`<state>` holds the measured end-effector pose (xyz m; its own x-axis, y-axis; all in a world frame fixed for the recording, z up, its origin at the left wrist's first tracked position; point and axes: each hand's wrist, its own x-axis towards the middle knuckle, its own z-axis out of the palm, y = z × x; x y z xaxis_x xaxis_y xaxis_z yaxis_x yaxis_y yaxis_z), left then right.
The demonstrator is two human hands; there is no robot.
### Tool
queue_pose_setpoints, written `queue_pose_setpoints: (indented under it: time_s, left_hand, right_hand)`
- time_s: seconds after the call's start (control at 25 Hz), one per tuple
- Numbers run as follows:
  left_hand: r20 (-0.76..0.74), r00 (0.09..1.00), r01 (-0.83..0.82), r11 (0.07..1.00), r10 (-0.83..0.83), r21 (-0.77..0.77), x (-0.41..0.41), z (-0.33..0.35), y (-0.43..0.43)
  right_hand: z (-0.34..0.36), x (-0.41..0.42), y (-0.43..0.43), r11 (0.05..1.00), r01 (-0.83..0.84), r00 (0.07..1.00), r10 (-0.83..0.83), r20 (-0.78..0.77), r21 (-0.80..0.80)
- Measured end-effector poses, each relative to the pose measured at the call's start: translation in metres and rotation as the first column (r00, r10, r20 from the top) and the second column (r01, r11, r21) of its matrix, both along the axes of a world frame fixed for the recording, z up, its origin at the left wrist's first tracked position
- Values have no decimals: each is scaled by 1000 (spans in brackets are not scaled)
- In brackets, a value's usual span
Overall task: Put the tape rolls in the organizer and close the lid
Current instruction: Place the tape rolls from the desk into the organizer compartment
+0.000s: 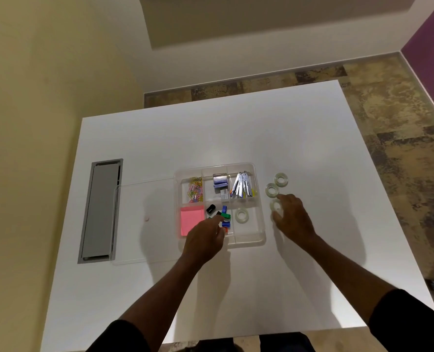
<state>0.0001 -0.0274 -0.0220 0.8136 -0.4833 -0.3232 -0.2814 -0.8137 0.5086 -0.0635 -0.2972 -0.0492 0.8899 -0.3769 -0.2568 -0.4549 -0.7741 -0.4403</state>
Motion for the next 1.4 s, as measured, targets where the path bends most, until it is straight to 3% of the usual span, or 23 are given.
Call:
queue_pose_setpoints:
  time_s: [0.2, 0.4, 0.6, 0.92, 1.12, 1.28, 1.4]
  left_hand:
    - [23, 1000, -4, 1000, 5, -31, -4, 6, 3]
    - [34, 999, -12, 1000, 13, -21, -8, 4, 10]
    - [35, 999, -9, 1000, 10, -28, -15, 0, 14]
    - [30, 1000, -1, 1000, 1, -20, -10, -7, 10]
    - [19, 1000, 4, 1000, -3, -15, -9, -10, 3]
    - [12, 1000, 1, 1000, -1, -9, -8, -10, -4]
    - [5, 1000, 6, 1000, -6, 3, -7, -11, -6]
  right_hand:
    - [5, 12, 49, 972, -232, 968, 228, 102, 25]
    - [-1, 23, 61, 847, -461, 887, 451, -101, -265]
    - [-2, 27, 63, 804, -489, 872, 450, -192, -339]
    - [7, 25, 24, 907, -276, 944, 319, 89, -318]
    - [7, 39, -11, 930, -227, 973, 201, -115, -288]
    - [5, 53, -21, 919, -316, 939, 268, -215, -235]
    - [3, 58, -21, 857, -424, 891, 339, -301, -293]
